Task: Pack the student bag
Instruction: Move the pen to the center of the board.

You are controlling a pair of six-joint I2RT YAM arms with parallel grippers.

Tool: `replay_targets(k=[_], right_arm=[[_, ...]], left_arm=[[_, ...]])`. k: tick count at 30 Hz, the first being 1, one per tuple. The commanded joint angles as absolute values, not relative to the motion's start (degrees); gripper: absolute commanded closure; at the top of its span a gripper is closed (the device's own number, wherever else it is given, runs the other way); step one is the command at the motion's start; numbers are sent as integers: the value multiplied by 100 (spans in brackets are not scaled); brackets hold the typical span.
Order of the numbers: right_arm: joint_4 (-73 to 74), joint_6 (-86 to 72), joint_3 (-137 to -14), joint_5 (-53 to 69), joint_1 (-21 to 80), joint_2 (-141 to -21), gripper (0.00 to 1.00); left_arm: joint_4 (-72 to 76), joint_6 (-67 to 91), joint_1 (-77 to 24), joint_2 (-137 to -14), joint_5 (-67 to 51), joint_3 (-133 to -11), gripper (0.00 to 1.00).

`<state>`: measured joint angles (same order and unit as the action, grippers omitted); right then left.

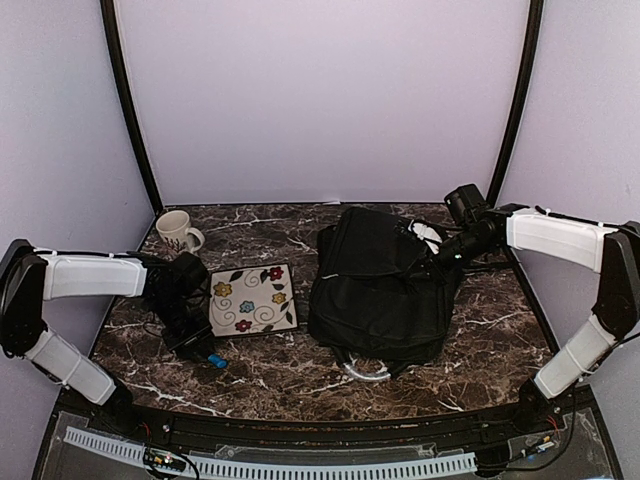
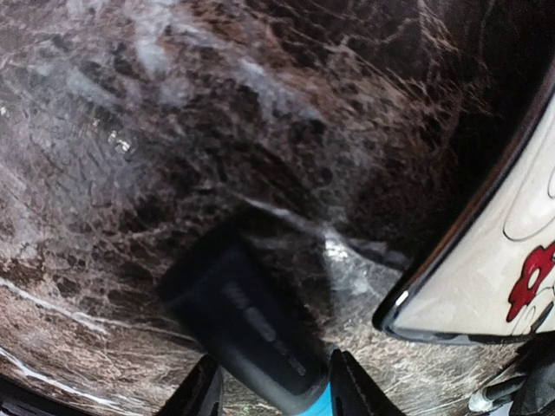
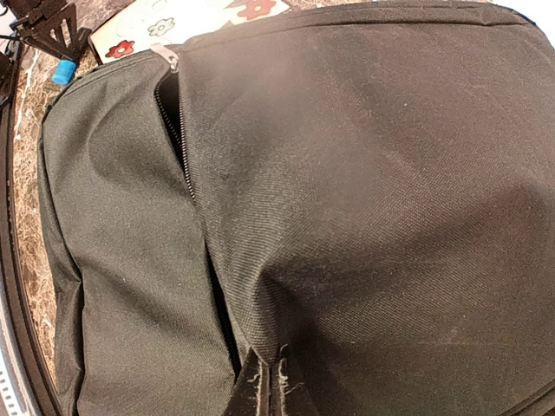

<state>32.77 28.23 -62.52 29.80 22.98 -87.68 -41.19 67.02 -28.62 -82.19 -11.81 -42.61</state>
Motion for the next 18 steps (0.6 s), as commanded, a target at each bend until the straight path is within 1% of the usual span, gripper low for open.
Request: replay_targets(k=[1, 6, 10, 15, 18], right_arm=[[3216, 2856, -6208, 2821, 2272, -8825, 100], [3212, 2859, -6211, 2823, 2273, -8839, 100], [3238, 2866, -6215, 2847, 2272, -8855, 100], [3234, 2868, -6211, 2821, 2268, -8816, 100], [3226, 2866, -6201, 2813, 2268, -8798, 100]], left_arm=[[-4252, 6516, -2876, -8302, -944, -4245, 60], [-4415, 5814, -2653, -8513, -516, -4364, 67], [-4501, 5061, -2379, -8936, -330, -4592, 75], [-4732, 4039, -2168, -9447, 316, -5135, 76], [-4926, 3695, -2151, -9567, 706, -5455, 72]])
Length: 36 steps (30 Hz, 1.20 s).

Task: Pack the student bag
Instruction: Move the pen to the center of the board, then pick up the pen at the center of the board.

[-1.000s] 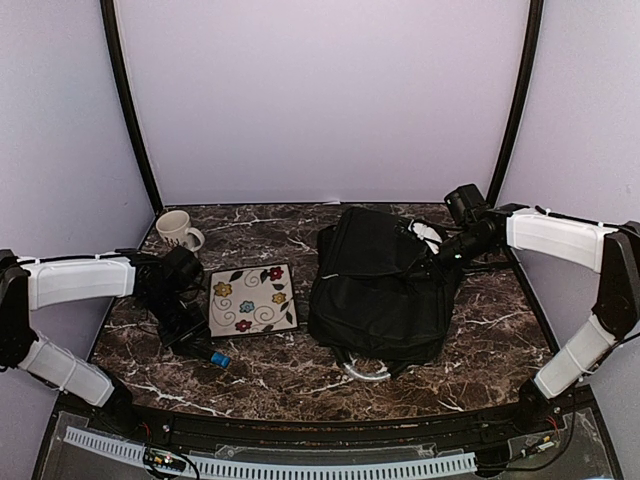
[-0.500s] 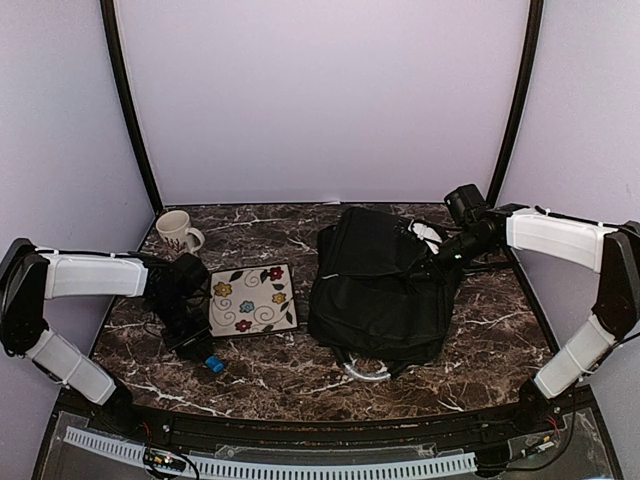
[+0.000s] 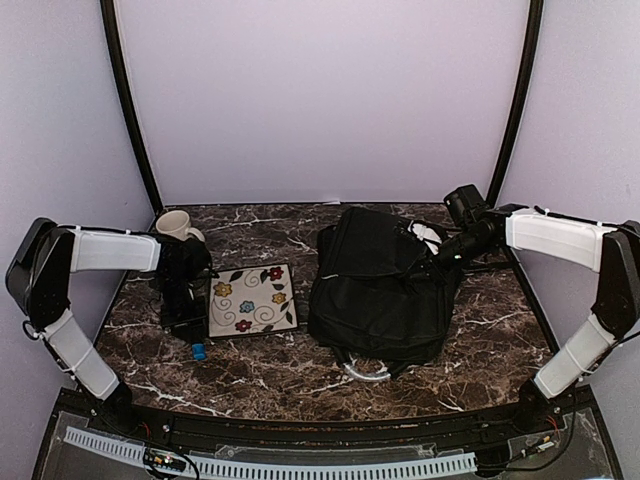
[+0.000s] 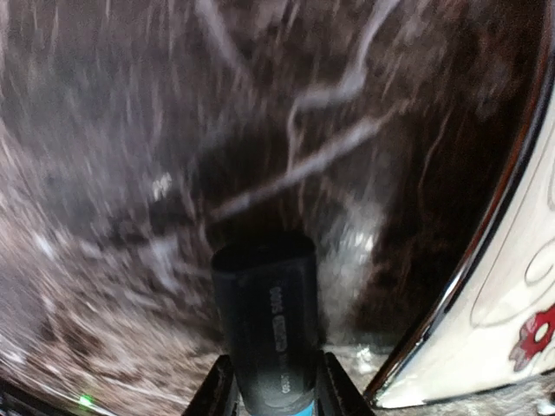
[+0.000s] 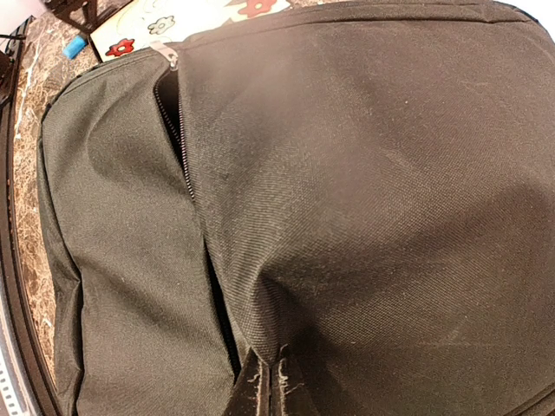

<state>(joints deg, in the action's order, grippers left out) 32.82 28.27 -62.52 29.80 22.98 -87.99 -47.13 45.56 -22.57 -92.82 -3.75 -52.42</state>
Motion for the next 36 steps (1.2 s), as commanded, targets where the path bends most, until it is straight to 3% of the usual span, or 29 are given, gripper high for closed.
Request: replay_targets(k=[1, 3, 5, 13, 20, 25, 29, 36], right_arm=[[3224, 2869, -6200, 2810, 2268, -8798, 100], [3225, 2874, -6197, 2812, 2273, -8810, 100], [3220, 2872, -6199, 2812, 2270, -8831, 100], [3252, 2875, -6223, 2837, 2276, -8888, 100], [3238, 2868, -6214, 2839, 2277, -8877, 100], [3248, 2869, -6220, 2837, 2276, -8877, 100], [3243, 2872, -6219, 2833, 2282, -8868, 100], [3243, 2872, -6226, 2830, 2276, -8876, 100]], left_arm=[[-5006, 3647, -2153, -9566, 722, -5543, 68], [-5110, 3497, -2153, -9500, 382, -5699, 56], [-5142, 3411, -2154, -9377, 62, -5763, 51], [-4893, 3783, -2155, -9115, -196, -5266, 47], [-4683, 3919, -2162, -9270, -109, -5006, 56], [-4645, 3825, -2157, -9301, 31, -5056, 68], [-4773, 3717, -2156, -9314, 317, -5245, 78], [-5670, 3533, -2157, -8760, 563, -6035, 88]])
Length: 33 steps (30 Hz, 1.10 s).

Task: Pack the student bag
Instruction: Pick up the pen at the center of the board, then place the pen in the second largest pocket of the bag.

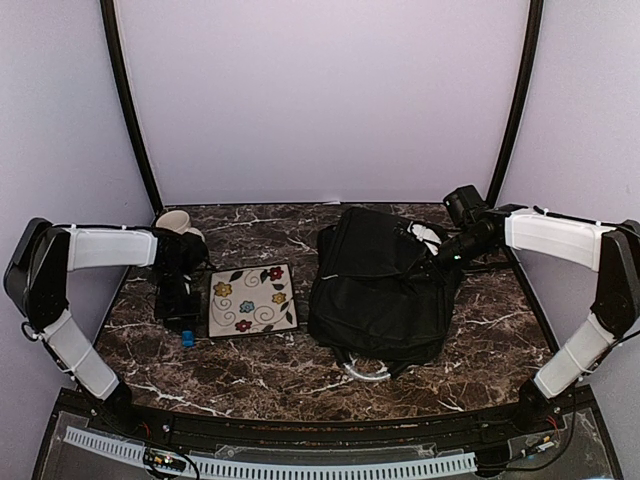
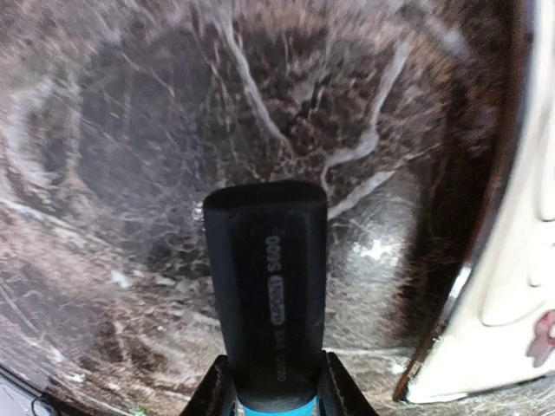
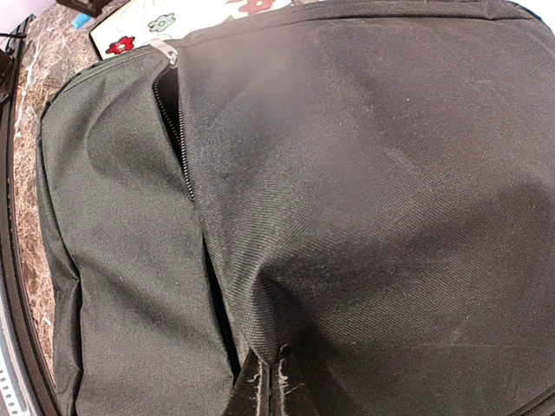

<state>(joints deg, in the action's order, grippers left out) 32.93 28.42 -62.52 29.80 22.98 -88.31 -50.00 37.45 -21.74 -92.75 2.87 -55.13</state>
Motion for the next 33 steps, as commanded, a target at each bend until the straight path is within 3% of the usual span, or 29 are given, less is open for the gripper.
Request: replay_targets(k=[1, 4, 11, 18, 23, 25, 33], right_arm=[[3252, 2867, -6249, 2828, 2281, -8888, 100], [3392, 2842, -6409, 2868, 2277, -8880, 100], [3576, 2681, -6879, 2739, 2277, -8629, 100], [3937, 2638, -7317, 2524, 2276, -8701, 100], [4164, 2581, -7690, 2502, 2276, -8701, 100], [4212, 2560, -7789, 2483, 2276, -8706, 100], [4318, 2449, -7934, 2520, 2277, -8754, 100]], left_arm=[[-5739, 3406, -2168, -8626, 478, -6249, 89], [-5628, 2880, -2430, -8336, 329, -6987, 90], [-4643, 1514, -4070, -8832, 103, -8463, 90], [-2382, -78, -5233, -9206, -436, -8498, 90], [-387, -1216, -5595, -9287, -964, -7738, 92], [-14, -1503, -5634, -9544, -835, -7774, 97], [297, -3666, -6339, -10750, 178, -8472, 99]])
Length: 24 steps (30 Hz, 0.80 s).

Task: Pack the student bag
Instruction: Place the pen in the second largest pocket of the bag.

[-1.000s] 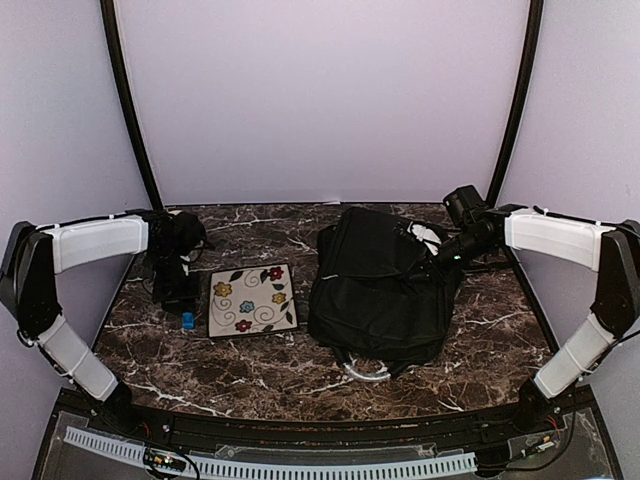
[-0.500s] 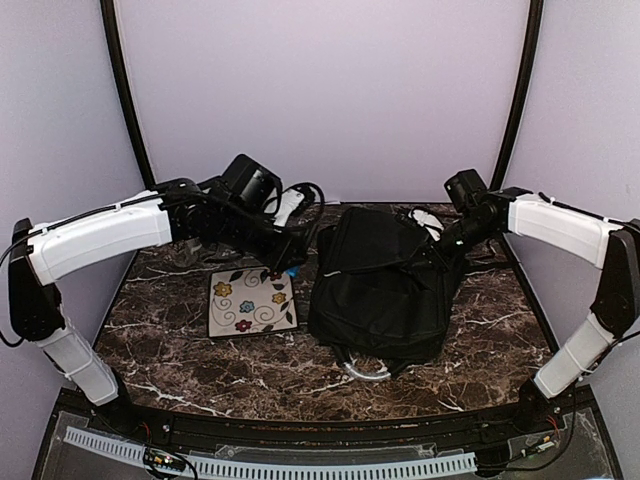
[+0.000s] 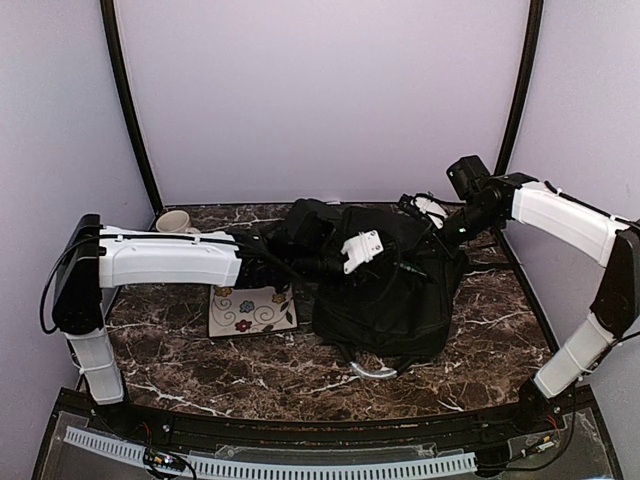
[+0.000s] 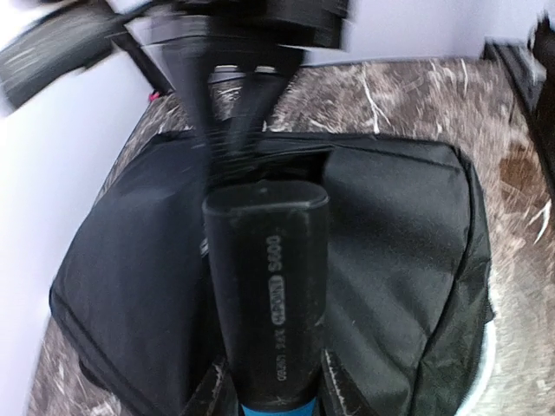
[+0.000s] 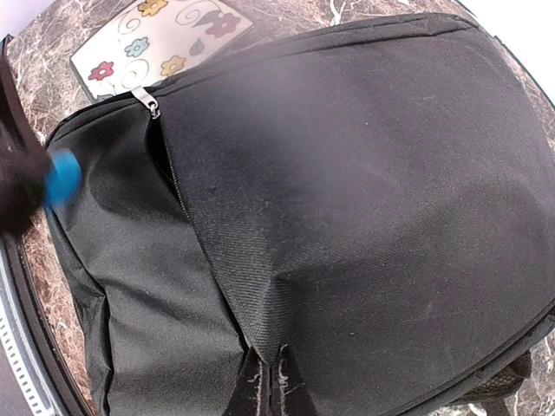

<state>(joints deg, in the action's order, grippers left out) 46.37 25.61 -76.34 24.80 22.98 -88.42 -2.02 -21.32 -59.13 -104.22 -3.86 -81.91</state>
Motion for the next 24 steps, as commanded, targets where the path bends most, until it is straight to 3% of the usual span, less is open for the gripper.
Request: replay_targets(k=[1, 15, 24], right_arm=[[4307, 2451, -7922, 2534, 2276, -8758, 100], [4407, 2355, -8015, 2791, 2285, -8815, 100], [4420, 2347, -8019, 2856, 2337, -8826, 100]], left_arm=[[344, -3973, -6436, -10913, 390, -8551, 100], [1969, -6251, -6565, -12818, 2743, -9773, 100], [2525, -7101, -6347, -13792, 3177, -10734, 99]])
